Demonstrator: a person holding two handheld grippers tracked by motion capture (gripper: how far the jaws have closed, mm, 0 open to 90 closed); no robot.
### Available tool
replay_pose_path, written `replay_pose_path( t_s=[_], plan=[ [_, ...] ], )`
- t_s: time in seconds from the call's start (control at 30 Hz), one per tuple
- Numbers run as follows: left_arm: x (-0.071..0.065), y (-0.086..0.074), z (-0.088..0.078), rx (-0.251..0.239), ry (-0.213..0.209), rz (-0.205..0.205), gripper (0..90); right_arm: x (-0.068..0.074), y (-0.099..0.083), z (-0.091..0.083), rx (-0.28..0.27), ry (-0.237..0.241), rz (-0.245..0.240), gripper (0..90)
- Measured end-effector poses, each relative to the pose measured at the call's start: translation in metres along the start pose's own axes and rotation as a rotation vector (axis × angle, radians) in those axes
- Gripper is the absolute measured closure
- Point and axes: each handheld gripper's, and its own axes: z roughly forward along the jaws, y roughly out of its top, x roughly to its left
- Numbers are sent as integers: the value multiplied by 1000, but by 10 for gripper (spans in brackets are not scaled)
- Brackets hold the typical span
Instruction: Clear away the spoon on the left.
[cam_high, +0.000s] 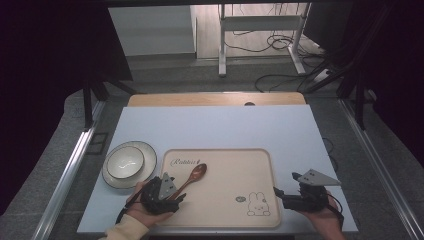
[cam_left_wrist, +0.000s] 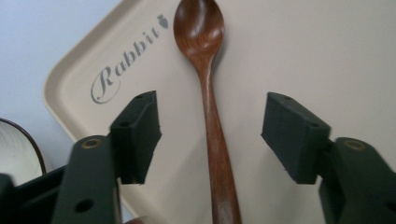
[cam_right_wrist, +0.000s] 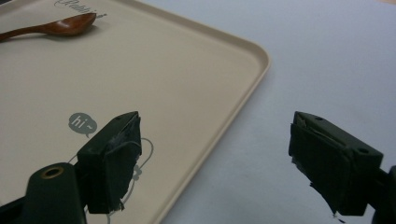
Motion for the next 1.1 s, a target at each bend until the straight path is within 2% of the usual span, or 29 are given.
replay_pose_path(
  t_s=[0.1, 0.27, 0.53, 0.67, 0.87, 1.1],
  plan=[
    [2, 2, -2, -20, -1, -22, 296, -2, -1, 0, -6, 3, 6, 174],
    [5, 4, -6, -29, -8, -54, 284, -4, 0, 1, -17, 25, 5, 174],
    [14, 1, -18, -57, 29, -119, 249, -4, 2, 2, -17, 38, -7, 174],
    [18, -6, -26, -49, 57, -157, 248, 0, 4, 0, -20, 35, -21, 174],
    [23, -20, -47, -83, 100, -197, 237, 5, 7, -1, -30, 24, -31, 174],
    [31, -42, -60, -74, 130, -254, 235, 2, 7, 5, -13, 30, -26, 174]
  ],
)
